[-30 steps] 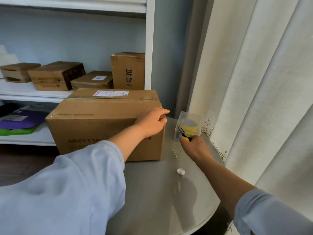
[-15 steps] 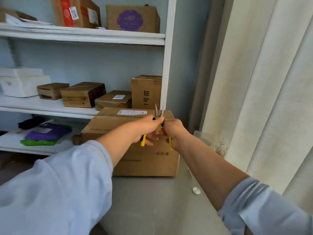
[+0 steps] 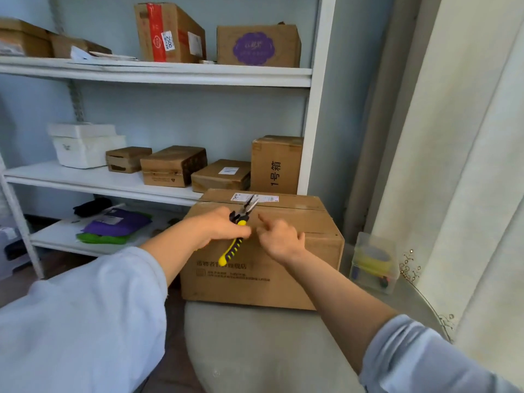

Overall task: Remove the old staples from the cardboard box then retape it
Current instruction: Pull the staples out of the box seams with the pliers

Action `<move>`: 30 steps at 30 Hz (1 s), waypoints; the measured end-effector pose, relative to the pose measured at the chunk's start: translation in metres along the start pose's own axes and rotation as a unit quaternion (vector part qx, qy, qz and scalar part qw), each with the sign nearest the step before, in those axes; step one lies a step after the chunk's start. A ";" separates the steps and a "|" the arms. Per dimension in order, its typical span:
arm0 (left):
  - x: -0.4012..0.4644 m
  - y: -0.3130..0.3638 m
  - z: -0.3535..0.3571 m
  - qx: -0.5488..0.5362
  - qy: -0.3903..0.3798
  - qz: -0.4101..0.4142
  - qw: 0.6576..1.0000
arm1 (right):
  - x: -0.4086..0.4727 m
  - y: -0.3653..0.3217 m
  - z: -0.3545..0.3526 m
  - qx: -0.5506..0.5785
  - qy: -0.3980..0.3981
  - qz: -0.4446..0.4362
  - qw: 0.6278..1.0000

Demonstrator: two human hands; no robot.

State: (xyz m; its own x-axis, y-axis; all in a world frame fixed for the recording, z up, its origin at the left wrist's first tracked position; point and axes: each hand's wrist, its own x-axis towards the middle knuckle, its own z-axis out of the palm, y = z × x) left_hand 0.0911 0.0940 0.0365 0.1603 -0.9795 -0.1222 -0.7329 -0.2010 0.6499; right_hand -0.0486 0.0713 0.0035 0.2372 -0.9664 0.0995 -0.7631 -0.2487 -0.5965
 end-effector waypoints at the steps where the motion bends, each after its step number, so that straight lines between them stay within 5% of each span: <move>1: 0.002 -0.005 -0.001 0.003 0.033 0.011 0.999 | 0.000 0.007 0.006 -0.061 -0.004 -0.018 0.998; 5: 0.008 -0.017 -0.014 0.121 0.135 0.033 0.983 | -0.003 0.038 0.023 -0.119 0.041 -0.116 0.985; 9: 0.011 -0.023 -0.020 0.155 0.069 0.030 0.985 | 0.004 0.066 0.009 -0.037 0.055 -0.155 0.986; 12: 0.009 -0.031 -0.023 0.119 0.050 0.039 0.991 | 0.012 0.079 -0.016 0.085 0.112 -0.083 0.987; 14: 0.008 -0.038 -0.025 0.086 0.033 0.040 0.995 | 0.015 0.070 -0.019 0.002 0.182 -0.060 0.982; 19: 0.009 -0.045 -0.015 0.071 0.015 0.043 0.996 | -0.006 0.014 0.027 -0.137 0.037 -0.130 0.981; 24: 0.013 -0.038 -0.018 0.094 0.119 0.081 0.985 | -0.011 0.003 0.036 -0.191 0.040 -0.119 0.974; 30: 0.014 -0.037 -0.011 0.104 0.107 0.120 0.982 | -0.009 -0.005 0.035 -0.144 0.027 -0.155 0.977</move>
State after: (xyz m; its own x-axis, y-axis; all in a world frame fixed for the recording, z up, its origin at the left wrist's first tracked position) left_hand 0.1276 0.0878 0.0186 0.0851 -0.9781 0.1901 -0.8820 0.0148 0.4711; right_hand -0.0256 0.0833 -0.0223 0.4578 -0.8417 0.2862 -0.7988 -0.5307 -0.2831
